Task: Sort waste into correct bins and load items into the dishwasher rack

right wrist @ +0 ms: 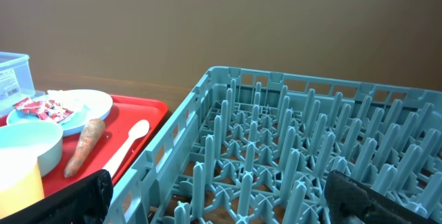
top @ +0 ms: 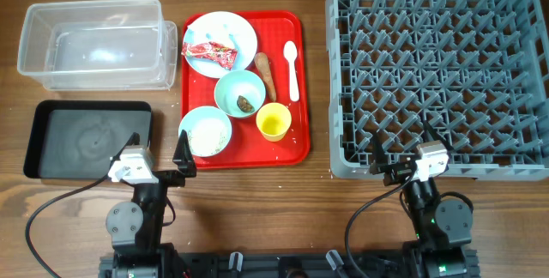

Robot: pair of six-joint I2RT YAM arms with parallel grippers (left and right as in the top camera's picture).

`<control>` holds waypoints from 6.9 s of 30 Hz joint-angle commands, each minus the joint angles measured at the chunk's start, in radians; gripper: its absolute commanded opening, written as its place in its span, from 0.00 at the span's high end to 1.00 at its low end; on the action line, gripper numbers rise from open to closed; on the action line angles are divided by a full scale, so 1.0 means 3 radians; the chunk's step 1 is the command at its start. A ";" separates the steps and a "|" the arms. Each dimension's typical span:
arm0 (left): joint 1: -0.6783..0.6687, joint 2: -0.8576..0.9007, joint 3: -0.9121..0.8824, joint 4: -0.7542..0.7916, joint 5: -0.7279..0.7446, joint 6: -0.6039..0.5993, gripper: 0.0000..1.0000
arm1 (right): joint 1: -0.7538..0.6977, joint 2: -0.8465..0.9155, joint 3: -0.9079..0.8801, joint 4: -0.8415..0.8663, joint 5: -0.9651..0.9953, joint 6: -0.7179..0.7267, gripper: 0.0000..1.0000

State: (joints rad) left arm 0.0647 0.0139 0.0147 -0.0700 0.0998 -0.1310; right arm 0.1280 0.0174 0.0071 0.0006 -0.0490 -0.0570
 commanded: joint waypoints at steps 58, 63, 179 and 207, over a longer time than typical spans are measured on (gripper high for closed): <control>-0.0821 0.7031 0.5617 -0.1586 0.0107 -0.1141 0.00 | -0.0006 0.4077 0.3571 -0.1929 -0.1413 0.0403 0.00; -0.1074 0.7196 0.5617 -0.1737 -0.0941 -0.1801 0.00 | -0.0006 0.4229 0.3569 -0.2068 -0.1413 0.0463 0.00; 0.0118 0.6657 0.6706 -0.2750 -0.0799 -0.0734 0.96 | -0.0006 0.4232 0.3550 -0.2079 -0.1410 0.0638 0.00; -0.0746 0.6236 0.6233 -0.5015 -0.0122 -0.0757 0.11 | -0.0006 0.4231 0.3550 -0.2052 -0.1409 0.0649 0.00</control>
State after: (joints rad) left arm -0.0807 1.8816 1.9656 -1.5436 0.0444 -0.3435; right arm 0.1253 1.2785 1.0630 -0.6228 -0.4526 0.1314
